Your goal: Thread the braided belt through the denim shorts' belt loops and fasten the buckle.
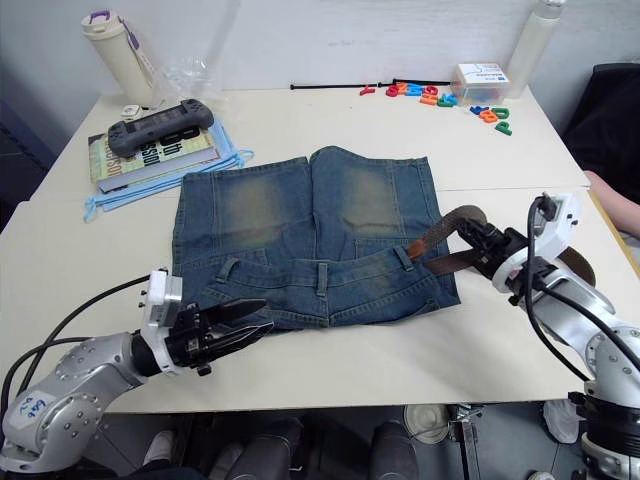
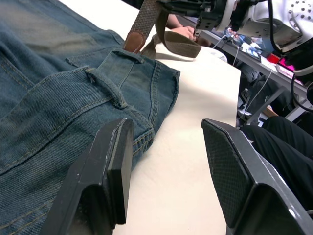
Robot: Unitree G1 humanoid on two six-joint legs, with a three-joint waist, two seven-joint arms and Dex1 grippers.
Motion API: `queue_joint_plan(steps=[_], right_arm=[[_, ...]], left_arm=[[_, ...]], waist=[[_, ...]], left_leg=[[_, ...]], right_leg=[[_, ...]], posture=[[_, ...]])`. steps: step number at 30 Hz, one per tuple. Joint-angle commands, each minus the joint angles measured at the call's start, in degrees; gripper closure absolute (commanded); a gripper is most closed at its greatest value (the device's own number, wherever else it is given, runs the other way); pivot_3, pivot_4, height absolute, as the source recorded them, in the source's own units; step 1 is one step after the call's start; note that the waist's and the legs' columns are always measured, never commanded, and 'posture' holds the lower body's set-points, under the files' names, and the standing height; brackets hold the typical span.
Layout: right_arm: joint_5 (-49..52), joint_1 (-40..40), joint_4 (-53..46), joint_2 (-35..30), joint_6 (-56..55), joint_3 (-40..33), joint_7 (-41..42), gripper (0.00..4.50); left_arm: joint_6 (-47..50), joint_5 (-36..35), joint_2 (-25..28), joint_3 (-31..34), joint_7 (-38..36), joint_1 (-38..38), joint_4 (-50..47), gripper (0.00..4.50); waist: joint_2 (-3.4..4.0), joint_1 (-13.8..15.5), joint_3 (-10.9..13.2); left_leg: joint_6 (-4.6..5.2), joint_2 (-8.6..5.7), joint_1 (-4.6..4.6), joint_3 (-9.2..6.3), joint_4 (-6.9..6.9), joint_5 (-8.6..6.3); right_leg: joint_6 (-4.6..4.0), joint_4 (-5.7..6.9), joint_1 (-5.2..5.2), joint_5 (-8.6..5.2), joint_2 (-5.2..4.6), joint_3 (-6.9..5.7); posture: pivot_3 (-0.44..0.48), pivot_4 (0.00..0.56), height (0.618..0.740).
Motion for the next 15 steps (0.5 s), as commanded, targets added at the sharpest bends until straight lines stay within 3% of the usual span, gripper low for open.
queue_joint_plan(steps=[1, 15], right_arm=[[-2.4, 0.1, -0.9, -0.5, 0.4, -1.7, 1.7, 4.5], [-2.3, -0.9, 1.9, 3.8, 6.3, 2.1, 1.7, 4.5]], left_arm=[[-3.7, 0.9, -0.1, 0.0, -2.5, 1.9, 1.6, 1.98], [-13.5, 5.1, -0.8, -1.5, -9.1, 2.9, 11.4, 1.98]], waist=[[0.0, 0.0, 0.0], [0.0, -0.1, 0.0]], left_leg=[[0.0, 0.0, 0.0, 0.0, 0.0, 0.0], [0.01, 0.02, 0.0, 0.01, 0.0, -0.01]], right_leg=[[0.0, 0.0, 0.0, 0.0, 0.0, 0.0], [-0.02, -0.03, 0.0, 0.02, 0.0, 0.0]], posture=[[0.0, 0.15, 0.714], [0.0, 0.15, 0.714]])
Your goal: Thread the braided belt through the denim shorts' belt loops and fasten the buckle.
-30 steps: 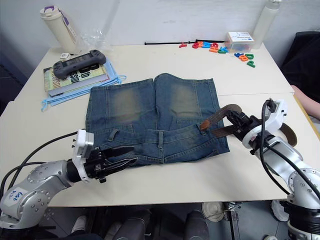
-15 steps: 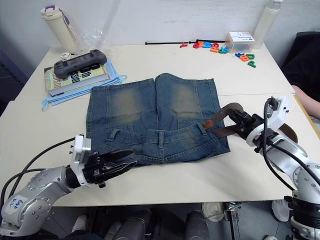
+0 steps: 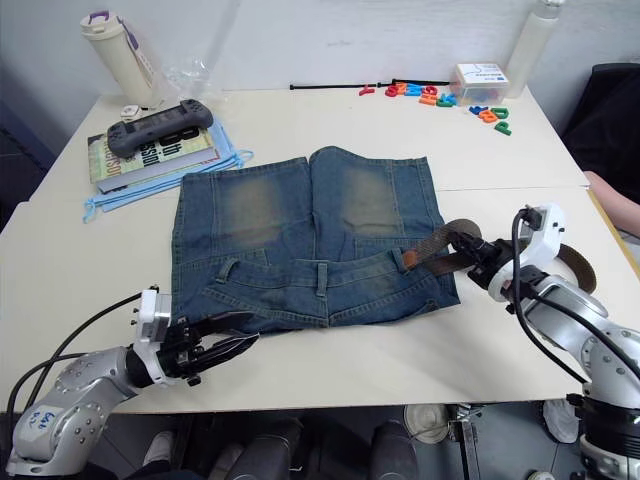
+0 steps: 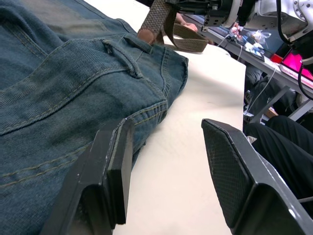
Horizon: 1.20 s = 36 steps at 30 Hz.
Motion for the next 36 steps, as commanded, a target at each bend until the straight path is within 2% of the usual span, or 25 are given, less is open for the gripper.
queue_joint_plan(steps=[1, 5, 13, 17, 21, 27, 31, 36], right_arm=[[1.1, -1.6, 1.6, 2.4, 2.1, 2.0, -1.0, 4.5], [1.4, -3.2, 5.5, 5.3, 4.3, 3.1, -3.3, 4.5], [6.3, -4.2, 9.6, 10.0, 6.1, 1.9, -7.7, 4.5], [10.6, -4.9, 10.9, 12.1, 5.4, 0.3, -10.0, 4.5], [16.7, -5.1, 11.4, 13.9, 3.7, -1.3, -12.5, 4.5], [22.4, -4.7, 11.0, 15.3, 1.5, -2.2, -15.1, 4.5], [24.4, -3.5, 10.7, 15.4, 0.0, -2.4, -16.4, 4.5], [26.6, -1.9, 8.9, 15.5, -2.3, -2.8, -17.3, 4.5]], left_arm=[[-2.1, 0.5, -0.5, -0.7, -1.3, -0.5, 0.6, 1.98], [-3.5, 1.5, -1.4, -2.0, -1.5, -2.1, 1.6, 1.98], [-5.5, 6.9, -3.7, -7.4, 4.2, -7.8, -3.3, 1.98], [-9.5, 14.1, -6.9, -12.7, 8.1, -12.4, -2.8, 1.98], [-12.9, 21.8, -11.8, -17.7, 13.5, -19.5, 1.3, 1.98], [-20.5, 33.8, -15.7, -23.3, 19.7, -27.1, 7.6, 1.98], [-25.2, 42.6, -17.7, -27.2, 24.0, -31.5, 10.8, 1.98], [-30.4, 51.2, -15.9, -31.1, 25.3, -34.0, 15.2, 1.98]], waist=[[0.0, -0.1, 0.0], [0.0, 0.0, 0.0], [0.0, -0.1, 0.0], [0.01, -0.1, 0.0], [0.01, -0.1, 0.0], [0.0, -0.1, 0.0], [0.0, 0.0, 0.0], [0.01, -0.1, 0.0]], left_leg=[[0.0, 0.0, 0.0, 0.0, 0.0, 0.0], [-0.01, 0.01, 0.0, 0.0, 0.0, 0.0], [-0.01, 0.01, 0.0, 0.0, 0.01, 0.01], [-0.02, 0.02, 0.0, 0.03, 0.03, 0.01], [-0.02, 0.02, 0.0, 0.07, 0.02, 0.01], [-0.01, 0.03, -0.02, 0.13, 0.03, 0.01], [-0.01, 0.02, -0.05, 0.13, 0.04, 0.01], [0.01, 0.01, -0.07, 0.14, 0.04, 0.01]], right_leg=[[0.0, 0.0, 0.0, 0.0, 0.0, 0.0], [-0.02, 0.01, -0.01, 0.02, 0.01, 0.0], [0.01, 0.01, 0.0, 0.05, 0.02, 0.0], [0.0, 0.01, 0.01, 0.08, 0.04, 0.0], [0.02, 0.03, 0.0, 0.1, 0.05, 0.01], [0.06, 0.08, 0.02, 0.15, 0.06, 0.0], [0.1, 0.1, 0.02, 0.19, 0.07, 0.0], [0.14, 0.07, 0.02, 0.22, 0.07, 0.01]], posture=[[0.0, 0.15, 0.714], [0.0, 0.15, 0.714], [0.0, 0.15, 0.714], [0.0, 0.15, 0.714], [0.0, 0.15, 0.714], [0.0, 0.15, 0.714], [0.0, 0.15, 0.714], [0.0, 0.15, 0.714]])
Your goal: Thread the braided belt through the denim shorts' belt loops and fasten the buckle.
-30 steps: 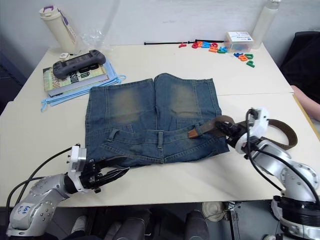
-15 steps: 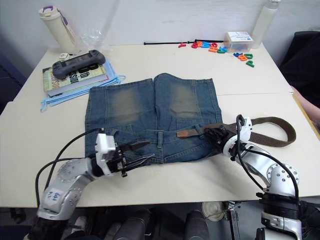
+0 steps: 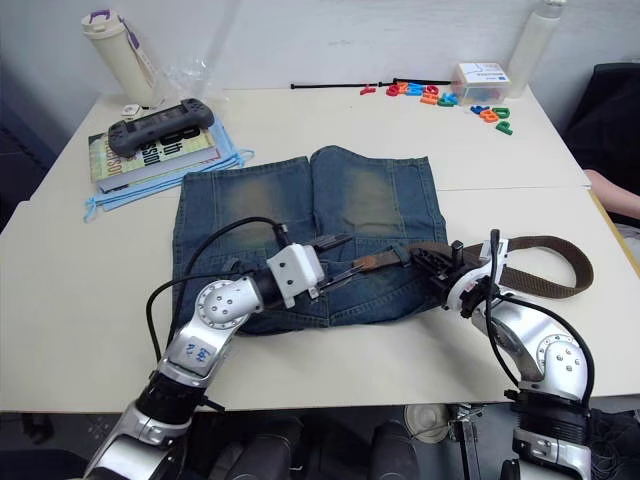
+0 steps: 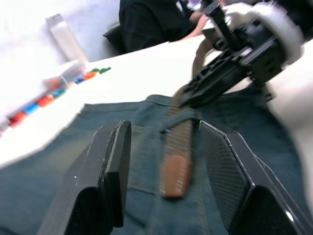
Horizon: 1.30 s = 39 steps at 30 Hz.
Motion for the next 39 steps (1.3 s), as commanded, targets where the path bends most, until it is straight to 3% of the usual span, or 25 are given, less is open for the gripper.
queue_joint_plan(steps=[1, 15, 24, 30, 39], right_arm=[[2.9, 0.5, -3.4, -0.1, -1.8, -1.8, -0.3, 4.5], [3.2, 1.7, -9.1, 1.4, -5.2, -0.2, -2.8, 4.5], [3.2, 2.5, -10.3, 1.4, -6.0, 0.2, -3.0, 4.5], [3.2, 3.0, -10.5, 0.8, -6.0, 0.3, -2.8, 4.5], [1.6, 3.9, -11.4, -0.2, -6.8, 0.6, -4.0, 4.5]], left_arm=[[-3.5, 5.1, 0.9, -2.0, 1.5, -0.8, 2.9, 1.98], [-1.2, 13.8, -3.5, -4.2, 6.7, -5.7, 16.8, 1.98], [-1.5, 14.1, -4.2, -4.1, 7.7, -6.4, 18.8, 1.98], [-2.8, 14.3, -4.6, -4.6, 7.9, -6.9, 19.7, 4.47], [-3.6, 16.7, -4.6, -5.5, 7.5, -8.1, 17.2, 4.47]], waist=[[0.01, -0.1, 0.0], [0.01, 0.0, 0.0], [0.02, 0.0, 0.0], [0.02, 0.0, 0.0], [0.02, 0.0, 0.0]], left_leg=[[0.0, 0.01, 0.0, 0.0, -0.01, 0.0], [0.0, 0.0, 0.0, -0.04, 0.06, 0.0], [0.0, 0.0, 0.01, -0.04, 0.19, 0.0], [0.0, -0.01, 0.01, -0.03, 0.23, 0.0], [0.0, -0.01, 0.01, -0.03, 0.24, 0.0]], right_leg=[[0.0, 0.0, 0.0, 0.0, 0.01, 0.0], [0.02, 0.08, -0.01, 0.01, 0.03, 0.01], [0.03, 0.22, -0.01, 0.01, 0.02, 0.03], [0.03, 0.27, -0.01, 0.01, 0.02, 0.04], [0.03, 0.3, -0.02, 0.01, 0.02, 0.04]], posture=[[0.0, 0.15, 0.714], [0.0, 0.15, 0.714], [0.0, 0.15, 0.714], [0.0, 0.15, 0.714], [0.0, 0.15, 0.714]])
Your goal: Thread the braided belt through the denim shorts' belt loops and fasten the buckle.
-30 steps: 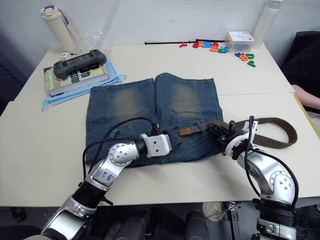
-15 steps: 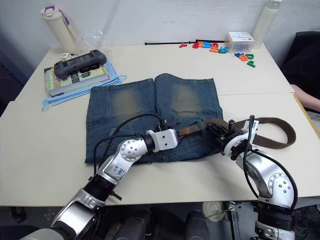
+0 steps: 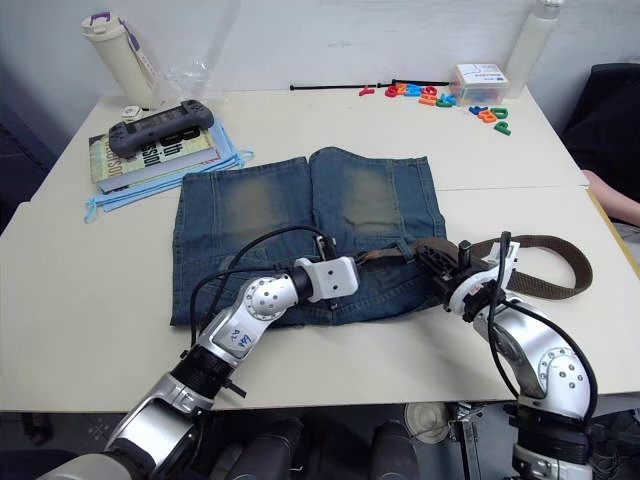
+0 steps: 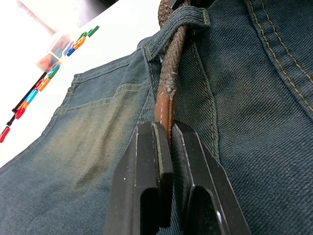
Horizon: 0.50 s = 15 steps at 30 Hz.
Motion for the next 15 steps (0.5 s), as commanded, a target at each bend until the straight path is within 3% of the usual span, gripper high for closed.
queue_joint_plan(steps=[1, 4, 11, 15], right_arm=[[-0.5, 0.6, -3.4, -0.8, -1.2, 0.0, -0.8, 4.5], [-2.8, 1.2, -5.0, -0.5, -3.0, -0.4, -2.3, 3.45], [-5.6, 5.6, -12.7, -5.0, -3.1, -1.6, -2.7, 0.06], [-13.6, 10.4, -23.6, -14.3, 1.3, -0.8, 4.4, 0.06]], left_arm=[[-0.5, 2.0, 0.1, -1.3, -0.2, -1.0, -2.7, 4.47], [-0.2, 3.9, 0.4, -2.3, -0.7, -1.0, -4.6, 4.5], [2.5, 4.2, -0.2, -2.6, -2.2, 1.1, -7.2, 4.5], [3.2, 4.1, 0.0, -2.3, -2.3, 1.0, -7.3, 4.5]], waist=[[0.0, 0.0, 0.0], [0.0, 0.0, 0.0], [0.0, 0.1, 0.0], [0.0, 0.1, 0.0]], left_leg=[[0.0, 0.0, 0.0, 0.0, 0.0, 0.0], [0.0, 0.0, -0.01, 0.0, 0.0, 0.0], [0.01, 0.0, -0.02, 0.0, 0.0, -0.01], [0.03, -0.02, -0.03, 0.02, 0.0, -0.02]], right_leg=[[0.0, 0.0, 0.0, 0.0, 0.0, 0.0], [0.0, 0.0, -0.01, 0.0, 0.0, 0.0], [0.0, -0.01, -0.03, 0.0, 0.0, 0.01], [0.0, -0.01, -0.04, 0.0, -0.01, 0.01]], posture=[[0.0, 0.15, 0.714], [0.0, 0.15, 0.714], [0.0, 0.15, 0.714], [0.0, 0.15, 0.714]])
